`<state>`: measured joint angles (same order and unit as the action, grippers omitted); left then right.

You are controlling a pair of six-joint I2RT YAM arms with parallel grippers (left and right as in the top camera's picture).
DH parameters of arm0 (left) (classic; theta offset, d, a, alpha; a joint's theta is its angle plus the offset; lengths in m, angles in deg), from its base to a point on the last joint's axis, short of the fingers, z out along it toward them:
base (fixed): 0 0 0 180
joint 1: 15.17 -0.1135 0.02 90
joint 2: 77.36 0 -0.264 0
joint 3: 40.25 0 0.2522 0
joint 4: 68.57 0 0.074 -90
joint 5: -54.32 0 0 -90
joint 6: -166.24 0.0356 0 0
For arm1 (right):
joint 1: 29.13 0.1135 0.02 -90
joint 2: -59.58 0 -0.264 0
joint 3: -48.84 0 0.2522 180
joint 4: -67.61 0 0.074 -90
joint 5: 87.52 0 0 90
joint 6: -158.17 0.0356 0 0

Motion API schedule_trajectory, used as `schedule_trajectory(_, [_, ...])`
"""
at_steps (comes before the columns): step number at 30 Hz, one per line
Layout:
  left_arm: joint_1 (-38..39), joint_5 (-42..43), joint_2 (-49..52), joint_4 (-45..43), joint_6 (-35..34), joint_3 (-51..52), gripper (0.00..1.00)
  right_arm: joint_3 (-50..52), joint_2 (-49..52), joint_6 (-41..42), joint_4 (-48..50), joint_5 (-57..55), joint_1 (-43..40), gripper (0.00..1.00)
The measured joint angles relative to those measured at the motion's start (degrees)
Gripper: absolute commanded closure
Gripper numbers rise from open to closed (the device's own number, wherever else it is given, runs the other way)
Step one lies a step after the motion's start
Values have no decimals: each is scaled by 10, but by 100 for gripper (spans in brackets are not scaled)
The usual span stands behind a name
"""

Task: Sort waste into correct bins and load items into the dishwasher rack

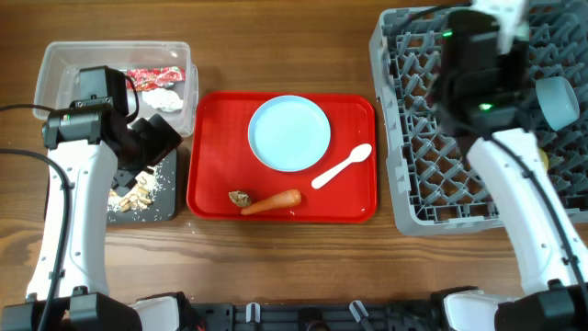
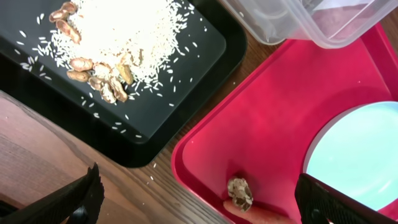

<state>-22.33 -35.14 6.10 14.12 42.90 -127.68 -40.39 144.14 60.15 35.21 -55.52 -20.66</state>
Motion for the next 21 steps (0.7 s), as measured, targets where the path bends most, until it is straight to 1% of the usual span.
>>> schedule_trajectory(6, [0,0,0,-1,0,0,0,0,8,-89,82,-57,-94,96])
schedule_trajectory(8, [0,0,0,-1,0,0,0,0,27,-111,104,-64,-121,96])
schedule_trajectory(11, [0,0,0,-1,0,0,0,0,73,-130,109,-66,-156,96])
schedule_trajectory(17, [0,0,0,-3,0,0,0,0,186,-141,125,-65,-164,96])
schedule_trajectory(21, [0,0,0,-6,0,0,0,0,230,-142,127,-65,-159,96])
